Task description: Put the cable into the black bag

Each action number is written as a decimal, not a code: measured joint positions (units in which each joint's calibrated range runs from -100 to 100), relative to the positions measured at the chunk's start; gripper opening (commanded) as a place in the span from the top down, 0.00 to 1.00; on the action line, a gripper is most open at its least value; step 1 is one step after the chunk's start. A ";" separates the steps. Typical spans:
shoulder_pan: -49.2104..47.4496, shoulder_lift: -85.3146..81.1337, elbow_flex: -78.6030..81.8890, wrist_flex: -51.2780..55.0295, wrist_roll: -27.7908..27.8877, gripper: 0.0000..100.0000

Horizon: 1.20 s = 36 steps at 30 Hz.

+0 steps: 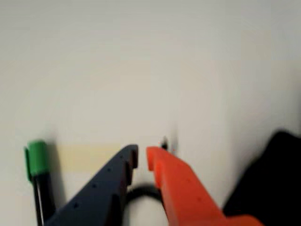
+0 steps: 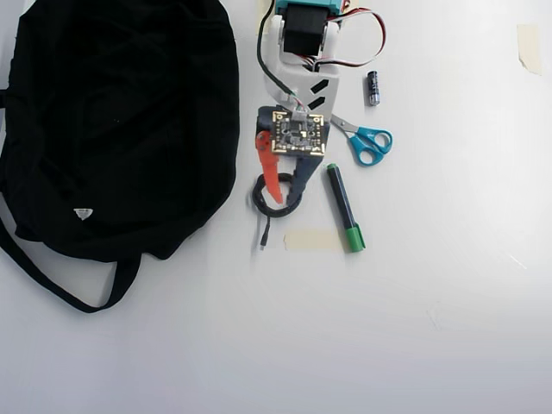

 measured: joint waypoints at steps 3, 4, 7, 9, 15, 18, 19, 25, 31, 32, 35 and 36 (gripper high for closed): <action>0.96 0.00 0.24 4.64 0.00 0.97; 1.10 -0.08 0.86 5.58 0.00 0.97; 1.32 0.00 3.46 6.61 0.00 0.97; 1.32 0.00 5.50 6.61 0.00 0.97; 2.94 0.00 10.61 6.61 0.00 0.97; 2.50 0.00 11.87 6.61 0.00 0.97; 2.50 0.00 11.87 6.61 0.00 0.95; 3.01 0.00 13.68 6.61 0.00 0.90; 2.57 0.00 15.25 6.61 0.00 0.89; 2.57 0.00 15.33 6.61 0.00 0.88; 2.87 0.00 15.41 6.61 0.00 0.81; 2.65 0.00 15.41 6.61 0.00 0.79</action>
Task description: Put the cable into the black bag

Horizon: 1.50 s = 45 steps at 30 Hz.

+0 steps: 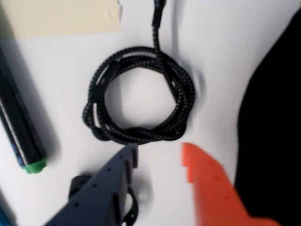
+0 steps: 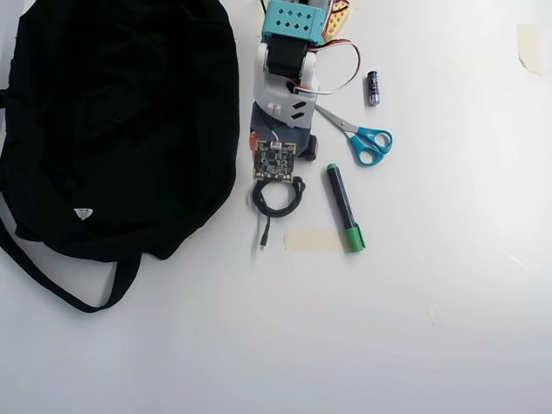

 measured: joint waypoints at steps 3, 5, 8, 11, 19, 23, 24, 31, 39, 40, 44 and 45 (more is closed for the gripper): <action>-1.18 0.00 0.00 0.00 0.00 0.78; -1.18 0.00 0.00 0.00 0.00 0.78; -1.32 0.08 0.00 0.00 0.00 0.77; -1.32 2.24 -0.08 0.00 0.00 0.77; -1.62 10.05 -3.85 0.00 -1.37 0.72; -1.62 13.12 -6.60 0.00 -2.49 0.72; -1.62 13.62 -7.00 0.00 -2.64 0.72; -1.62 16.44 -10.30 0.00 -2.74 0.72; 0.00 21.00 -14.23 0.00 -2.74 0.74; -0.07 21.00 -14.31 0.00 -2.74 0.74; 0.07 21.00 -14.31 0.00 -2.74 0.74; 0.15 21.09 -14.31 0.00 -2.74 0.74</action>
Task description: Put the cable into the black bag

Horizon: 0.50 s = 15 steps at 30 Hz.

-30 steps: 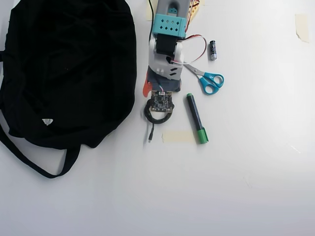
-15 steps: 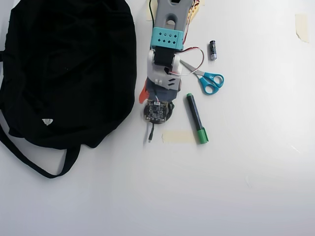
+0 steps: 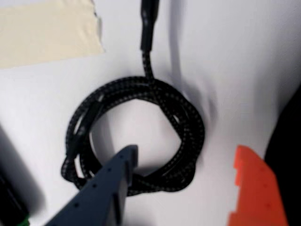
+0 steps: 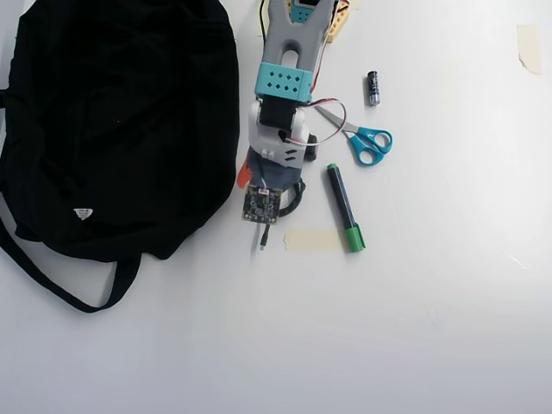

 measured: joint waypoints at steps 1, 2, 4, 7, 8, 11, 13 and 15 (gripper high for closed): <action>0.07 0.42 -0.08 0.00 0.00 0.74; 0.07 1.16 -0.08 0.00 0.00 0.74; -0.15 2.91 -0.08 0.00 0.00 0.74; -0.29 4.65 -0.31 0.00 0.00 0.74; -0.29 4.82 -0.31 0.00 0.15 0.74; 0.07 4.90 -0.39 0.00 -0.05 0.74; 0.00 4.90 -0.39 0.00 -0.05 0.74; -0.15 4.90 -0.39 0.00 -0.05 0.74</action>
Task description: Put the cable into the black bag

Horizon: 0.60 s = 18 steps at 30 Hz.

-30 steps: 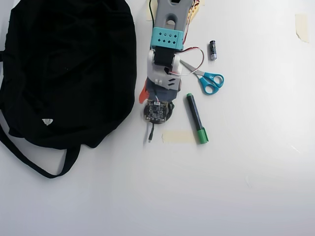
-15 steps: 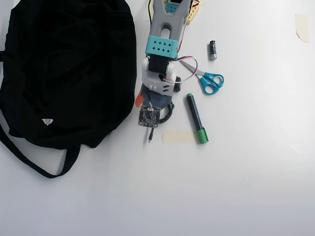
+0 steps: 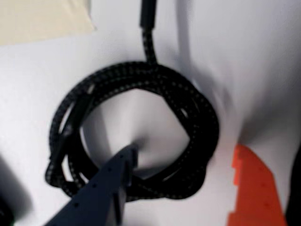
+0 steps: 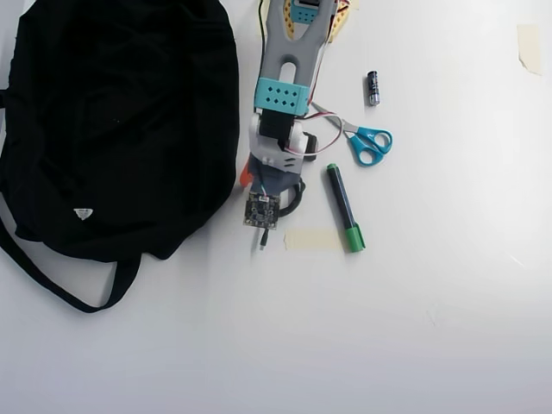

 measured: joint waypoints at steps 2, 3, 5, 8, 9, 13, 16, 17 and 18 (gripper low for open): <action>0.00 0.00 0.00 0.00 0.00 0.74; 0.00 0.00 0.00 0.00 0.00 0.75; 0.15 0.00 0.00 0.00 0.00 0.81; 0.15 0.00 0.00 0.00 0.00 0.87; 0.07 0.00 0.00 0.00 0.00 0.88; 0.37 0.00 0.00 0.00 0.00 0.93; 0.29 0.00 0.00 0.00 0.00 0.95; 0.29 0.00 0.00 0.00 0.00 0.97; 0.29 0.00 0.00 0.00 0.00 0.98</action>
